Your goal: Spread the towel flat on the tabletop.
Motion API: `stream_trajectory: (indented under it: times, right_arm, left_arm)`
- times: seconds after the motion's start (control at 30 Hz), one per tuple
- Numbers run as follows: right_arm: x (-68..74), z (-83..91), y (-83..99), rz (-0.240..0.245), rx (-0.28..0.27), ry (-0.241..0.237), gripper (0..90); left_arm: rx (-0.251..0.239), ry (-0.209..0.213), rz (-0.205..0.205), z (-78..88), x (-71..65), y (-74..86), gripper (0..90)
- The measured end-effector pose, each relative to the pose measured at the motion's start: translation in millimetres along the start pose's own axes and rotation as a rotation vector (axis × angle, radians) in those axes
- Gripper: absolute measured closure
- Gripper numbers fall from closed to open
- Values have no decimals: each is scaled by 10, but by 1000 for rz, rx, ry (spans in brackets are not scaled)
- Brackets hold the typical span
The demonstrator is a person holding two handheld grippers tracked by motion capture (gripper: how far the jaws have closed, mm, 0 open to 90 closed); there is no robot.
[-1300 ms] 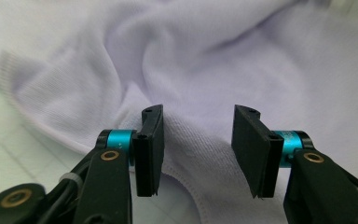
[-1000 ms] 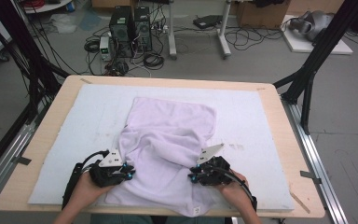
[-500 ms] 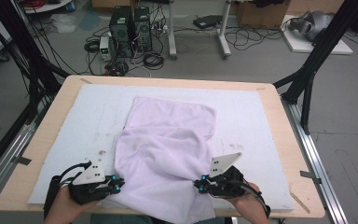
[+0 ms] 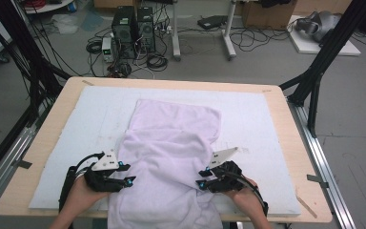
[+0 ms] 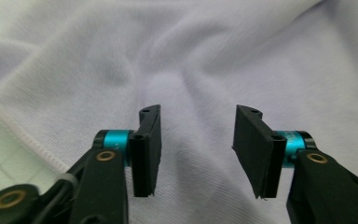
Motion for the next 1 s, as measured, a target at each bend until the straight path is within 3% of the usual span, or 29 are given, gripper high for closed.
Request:
stream_trajectory:
  times: [0.03,0.07,0.17,0.2,0.27,0.4,0.57,0.67,0.73,0.8,0.87,1.0]
  right_arm:
    - [12,-48,41,0,21,1,670]
    - [14,-62,42,0,-3,9,708]
    - [5,-64,56,-34,-20,7,757]
    - [3,-64,58,-35,-21,15,781]
    - [20,-57,53,-22,-17,21,855]
    - [102,-1,29,-4,-34,6,870]
    - [245,225,-8,1,-80,-19,870]
    - [436,456,-79,37,-129,-80,859]
    - [528,621,-161,59,-190,-121,827]
    - [479,686,-220,67,-204,-83,785]
    - [340,642,-234,69,-178,-19,746]
    - [67,404,-190,34,-111,65,693]
  left_arm:
    - [23,0,-5,-40,4,26,588]
    - [45,3,-13,-76,-2,52,629]
    - [20,16,-42,-100,-59,62,829]
    - [16,8,-44,-96,-69,68,850]
    - [17,-7,-55,-85,-92,79,864]
    - [11,-13,-62,8,-174,108,869]
    - [-34,1,-62,228,-384,134,869]
    - [-65,24,-78,394,-582,103,861]
    - [-91,27,-81,465,-641,49,767]
    - [-96,4,-86,490,-606,7,639]
    - [-92,-14,-79,467,-494,-11,585]
    - [-96,-43,-44,309,-211,-7,569]
Point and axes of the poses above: each handheld gripper's, and its own axes: z roughly backward along the jaws, y roughly out of its underside, x roughly to its left, the point moved 9 cm from there along -z, roughly forward along the jaws, and after that the axes turned 15 degrees about y, right-handed, at the moved point
